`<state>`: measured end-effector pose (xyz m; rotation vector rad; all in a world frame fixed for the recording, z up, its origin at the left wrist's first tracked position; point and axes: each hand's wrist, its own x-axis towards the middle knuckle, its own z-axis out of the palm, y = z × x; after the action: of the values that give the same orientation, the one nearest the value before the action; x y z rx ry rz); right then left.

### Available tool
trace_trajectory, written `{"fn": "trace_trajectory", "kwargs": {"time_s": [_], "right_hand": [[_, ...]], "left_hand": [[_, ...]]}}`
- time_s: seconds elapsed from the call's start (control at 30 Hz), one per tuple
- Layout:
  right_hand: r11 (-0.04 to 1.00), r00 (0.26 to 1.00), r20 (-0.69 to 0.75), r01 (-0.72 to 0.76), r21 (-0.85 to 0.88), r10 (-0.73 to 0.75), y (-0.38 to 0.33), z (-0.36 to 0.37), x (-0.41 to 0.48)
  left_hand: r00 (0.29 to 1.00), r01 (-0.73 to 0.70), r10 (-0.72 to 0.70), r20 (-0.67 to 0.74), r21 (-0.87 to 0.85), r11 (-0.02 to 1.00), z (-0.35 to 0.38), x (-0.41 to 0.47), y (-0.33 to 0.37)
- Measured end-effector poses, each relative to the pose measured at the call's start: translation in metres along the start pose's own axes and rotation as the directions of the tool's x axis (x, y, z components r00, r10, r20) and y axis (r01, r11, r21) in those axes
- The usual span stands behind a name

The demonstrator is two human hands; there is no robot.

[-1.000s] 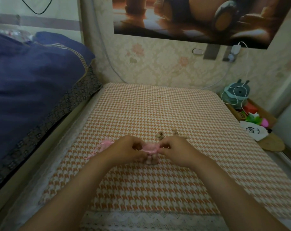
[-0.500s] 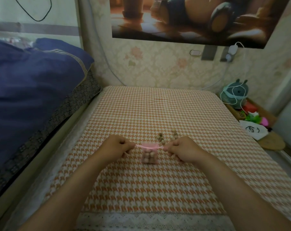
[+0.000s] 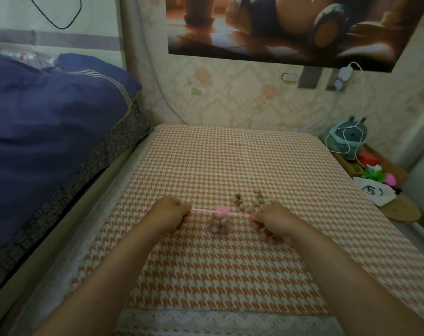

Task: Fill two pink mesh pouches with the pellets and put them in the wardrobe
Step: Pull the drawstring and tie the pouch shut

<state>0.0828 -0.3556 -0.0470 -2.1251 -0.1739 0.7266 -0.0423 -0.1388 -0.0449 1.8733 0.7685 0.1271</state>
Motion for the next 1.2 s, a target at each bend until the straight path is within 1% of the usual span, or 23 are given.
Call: {"fn": "trace_trajectory", "kwargs": {"time_s": [0.1,0.13,0.17,0.2,0.23,0.3,0.33,0.4,0.47,0.5,0.53,0.6,0.7,0.77,0.83,0.9,1.07,1.13,1.2], "right_hand": [[1.000,1.000,-0.011,-0.010,-0.018,0.010,0.002,0.002,0.003],[1.000,1.000,-0.019,0.002,-0.001,-0.002,0.002,0.002,0.002],[1.000,1.000,-0.023,0.018,0.018,-0.017,0.002,0.002,0.001],[0.999,0.999,-0.025,0.032,0.038,-0.031,0.001,0.002,0.000],[0.998,0.999,-0.027,0.037,0.056,-0.036,0.001,0.002,-0.001],[0.996,0.999,-0.040,0.035,0.086,-0.031,0.002,-0.001,-0.001],[0.995,0.999,-0.045,0.035,0.099,-0.031,0.003,-0.003,-0.001],[0.993,0.998,-0.037,0.050,0.109,-0.046,0.003,-0.005,-0.003],[0.991,0.998,-0.009,0.068,0.111,-0.067,0.003,-0.005,-0.005],[0.991,0.997,0.009,0.071,0.111,-0.072,0.002,-0.004,-0.006],[0.992,0.997,0.025,0.072,0.107,-0.075,0.001,-0.003,-0.007],[0.993,0.995,0.041,0.085,0.080,-0.089,0.000,-0.001,-0.008],[0.989,0.990,0.021,0.138,0.049,-0.139,-0.003,0.000,-0.010],[0.981,0.982,-0.018,0.190,0.034,-0.189,-0.005,0.000,-0.011],[0.969,0.967,-0.054,0.248,0.006,-0.248,-0.009,0.002,-0.012],[0.959,0.959,-0.044,0.283,0.035,-0.281,-0.012,0.007,-0.014],[0.940,0.949,0.017,0.309,0.147,-0.315,-0.018,0.025,-0.021],[0.935,0.951,-0.003,0.304,0.184,-0.309,-0.020,0.029,-0.019],[0.937,0.949,-0.053,0.316,0.151,-0.311,-0.020,0.030,-0.015]], "left_hand": [[0.999,-0.017,0.019,-0.029,0.057,0.998,-0.001,0.005,-0.002],[0.999,-0.036,0.038,-0.039,0.064,0.997,0.000,0.005,-0.002],[0.997,-0.054,0.056,-0.045,0.036,0.998,0.000,0.005,-0.002],[0.997,-0.061,0.059,-0.038,-0.039,0.997,0.001,0.003,0.000],[0.999,-0.052,0.050,-0.015,-0.149,0.987,0.002,0.001,0.002],[0.996,-0.021,0.051,0.070,-0.381,0.924,0.006,-0.003,0.006],[0.991,-0.007,0.066,0.113,-0.460,0.888,0.009,-0.003,0.006],[0.976,0.034,0.095,0.195,-0.570,0.821,0.016,-0.001,0.007],[0.963,0.073,0.102,0.248,-0.610,0.789,0.023,-0.001,0.008],[0.962,0.068,0.105,0.251,-0.594,0.802,0.025,0.000,0.010],[0.966,0.037,0.110,0.232,-0.548,0.836,0.027,0.000,0.011],[0.972,-0.051,0.145,0.183,-0.441,0.896,0.030,0.000,0.011],[0.960,-0.116,0.208,0.190,-0.409,0.905,0.033,-0.002,0.010],[0.948,-0.166,0.254,0.190,-0.385,0.908,0.036,-0.004,0.010],[0.932,-0.235,0.307,0.193,-0.325,0.916,0.039,-0.004,0.009],[0.911,-0.291,0.348,0.223,-0.254,0.923,0.041,-0.005,0.009],[0.878,-0.358,0.391,0.276,-0.165,0.919,0.046,-0.008,0.009],[0.876,-0.363,0.391,0.284,-0.145,0.920,0.046,-0.009,0.010],[0.877,-0.338,0.374,0.302,-0.166,0.926,0.044,-0.010,0.010]]}}
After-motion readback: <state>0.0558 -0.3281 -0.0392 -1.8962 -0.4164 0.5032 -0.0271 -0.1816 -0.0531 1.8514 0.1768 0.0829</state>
